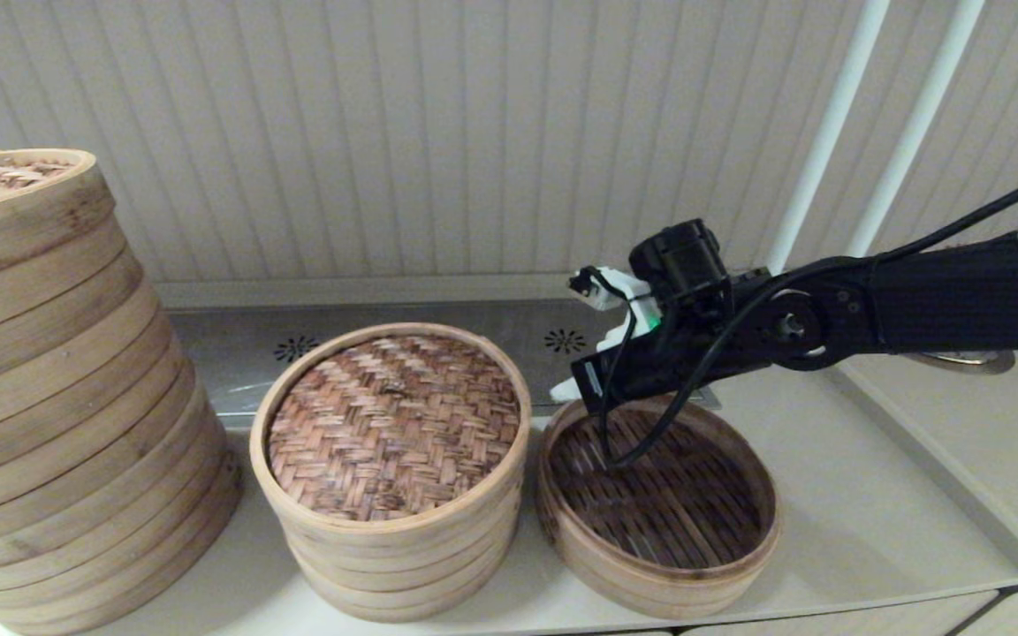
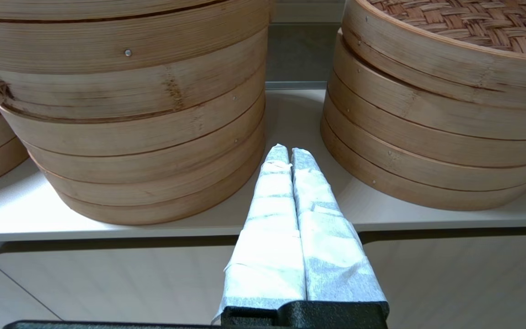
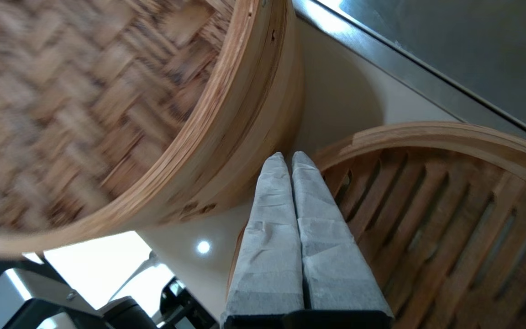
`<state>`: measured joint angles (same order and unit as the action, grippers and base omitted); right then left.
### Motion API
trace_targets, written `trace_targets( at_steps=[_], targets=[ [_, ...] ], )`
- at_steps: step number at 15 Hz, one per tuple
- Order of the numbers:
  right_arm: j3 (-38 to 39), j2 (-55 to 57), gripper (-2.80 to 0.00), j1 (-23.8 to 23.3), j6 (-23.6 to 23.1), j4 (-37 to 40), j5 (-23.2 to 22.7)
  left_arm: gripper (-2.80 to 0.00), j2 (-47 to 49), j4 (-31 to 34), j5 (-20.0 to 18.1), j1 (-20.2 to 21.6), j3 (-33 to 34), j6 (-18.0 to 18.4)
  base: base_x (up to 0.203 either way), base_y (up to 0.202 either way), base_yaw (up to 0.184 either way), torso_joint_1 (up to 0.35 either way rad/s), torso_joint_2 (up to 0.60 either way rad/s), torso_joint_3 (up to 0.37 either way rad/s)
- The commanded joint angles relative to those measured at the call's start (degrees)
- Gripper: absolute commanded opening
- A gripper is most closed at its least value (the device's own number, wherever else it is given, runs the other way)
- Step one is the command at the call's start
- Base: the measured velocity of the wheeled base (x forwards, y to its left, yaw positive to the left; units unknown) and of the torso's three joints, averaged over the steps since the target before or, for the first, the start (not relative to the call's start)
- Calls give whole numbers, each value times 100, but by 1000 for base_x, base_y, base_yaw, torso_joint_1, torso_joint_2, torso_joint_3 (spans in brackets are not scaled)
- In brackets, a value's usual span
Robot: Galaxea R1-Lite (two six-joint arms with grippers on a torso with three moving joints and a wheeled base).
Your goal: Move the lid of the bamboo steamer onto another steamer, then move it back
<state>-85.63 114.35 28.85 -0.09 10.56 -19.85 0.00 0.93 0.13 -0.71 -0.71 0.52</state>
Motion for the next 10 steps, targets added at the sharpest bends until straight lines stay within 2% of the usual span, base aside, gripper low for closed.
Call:
trace_targets(
  at_steps=[1,10],
  targets=[
    [-139,235,-280,51,0,7,-2,-280,9,-5,4,0,0,0,0,0,0,0,0,0],
    [-762,494,-280,138,0,22,-2,-280,9,-6,4,0,0,0,0,0,0,0,0,0]
  ],
)
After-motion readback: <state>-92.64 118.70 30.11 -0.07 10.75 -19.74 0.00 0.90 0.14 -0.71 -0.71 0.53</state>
